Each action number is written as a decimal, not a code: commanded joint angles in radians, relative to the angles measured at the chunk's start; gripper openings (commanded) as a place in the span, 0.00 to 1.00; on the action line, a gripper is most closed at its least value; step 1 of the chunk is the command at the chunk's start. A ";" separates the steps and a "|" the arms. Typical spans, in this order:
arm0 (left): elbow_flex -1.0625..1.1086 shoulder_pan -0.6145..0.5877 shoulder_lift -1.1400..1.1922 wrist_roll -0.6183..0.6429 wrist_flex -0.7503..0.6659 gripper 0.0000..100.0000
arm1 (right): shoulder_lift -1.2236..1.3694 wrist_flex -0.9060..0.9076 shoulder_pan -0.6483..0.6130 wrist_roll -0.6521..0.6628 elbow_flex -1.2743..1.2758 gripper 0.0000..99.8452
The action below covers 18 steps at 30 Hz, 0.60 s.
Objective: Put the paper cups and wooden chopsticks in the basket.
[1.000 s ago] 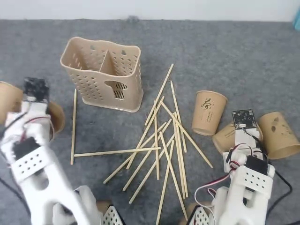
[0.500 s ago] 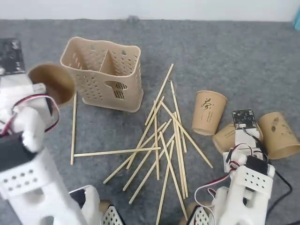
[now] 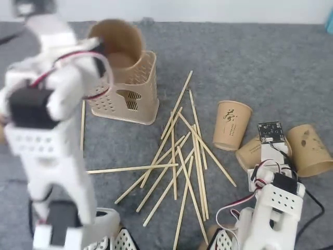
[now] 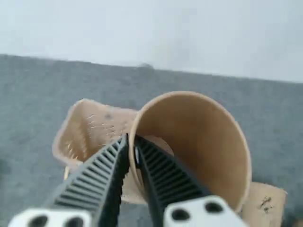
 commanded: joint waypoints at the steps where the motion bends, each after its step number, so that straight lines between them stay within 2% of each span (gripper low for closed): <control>1: -0.209 0.044 0.164 0.097 0.005 0.01 | -0.030 0.001 0.012 0.011 -0.005 0.02; 10: -0.292 0.037 0.404 0.117 0.008 0.01 | -0.030 -0.001 0.012 0.012 -0.005 0.02; 18: -0.294 0.037 0.434 0.123 0.069 0.01 | -0.030 -0.001 0.010 0.012 -0.005 0.02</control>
